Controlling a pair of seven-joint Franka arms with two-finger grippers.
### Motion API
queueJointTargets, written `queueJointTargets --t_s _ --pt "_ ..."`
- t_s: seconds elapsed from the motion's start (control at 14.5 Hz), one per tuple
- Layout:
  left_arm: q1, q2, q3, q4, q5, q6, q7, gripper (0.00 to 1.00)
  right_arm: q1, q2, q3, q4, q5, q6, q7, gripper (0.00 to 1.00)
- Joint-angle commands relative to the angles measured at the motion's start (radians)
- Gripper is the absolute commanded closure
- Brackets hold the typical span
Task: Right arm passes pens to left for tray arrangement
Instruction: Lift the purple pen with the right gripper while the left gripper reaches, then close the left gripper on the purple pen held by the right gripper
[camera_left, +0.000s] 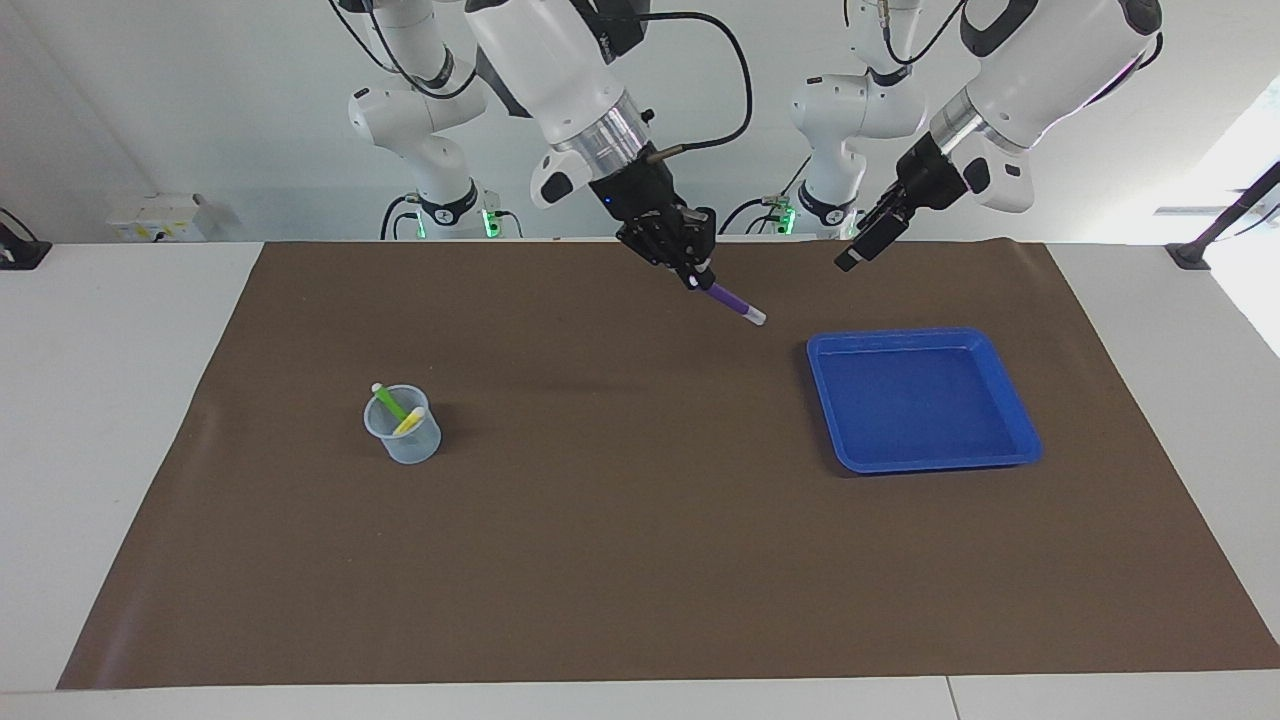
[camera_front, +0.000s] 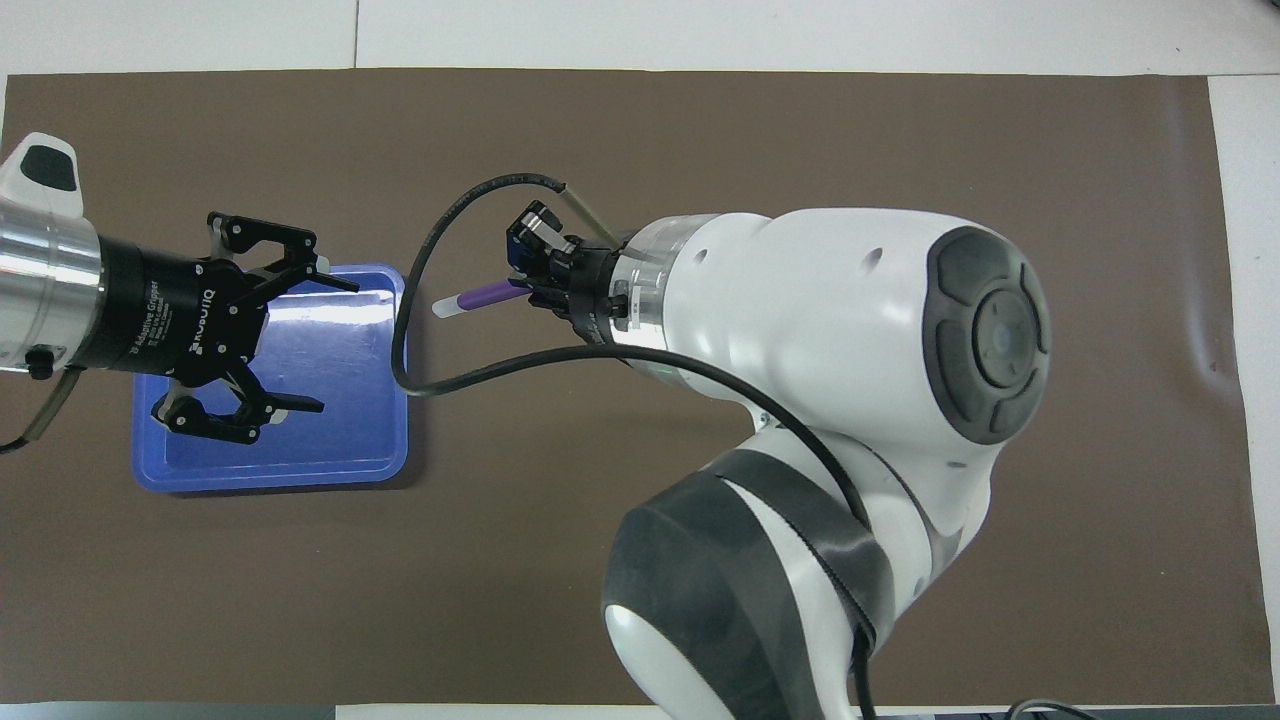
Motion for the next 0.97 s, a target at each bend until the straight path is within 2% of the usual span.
queueJointTargets --t_s 0.0,0.28,0.42,0.76,0.9 --pt "0.009 -0.034 -0.001 -0.085 -0.083 0.089 -0.128 0.00 0.045 -0.034 -0.003 -0.058 0.023 0.080 0.071 1.00" --pt "0.035 -0.035 -0.001 -0.133 -0.222 0.150 -0.177 0.00 0.082 -0.028 0.000 -0.072 0.023 0.149 0.120 1.00" --pt "0.043 -0.038 -0.001 -0.151 -0.234 0.186 -0.176 0.00 0.088 -0.025 0.000 -0.079 0.023 0.154 0.117 1.00" --pt "-0.010 -0.050 -0.002 -0.179 -0.228 0.187 -0.160 0.00 0.087 -0.026 0.000 -0.092 0.023 0.155 0.108 1.00" --pt "-0.021 -0.064 -0.004 -0.211 -0.228 0.233 -0.168 0.00 0.088 -0.025 0.000 -0.098 0.023 0.158 0.105 1.00"
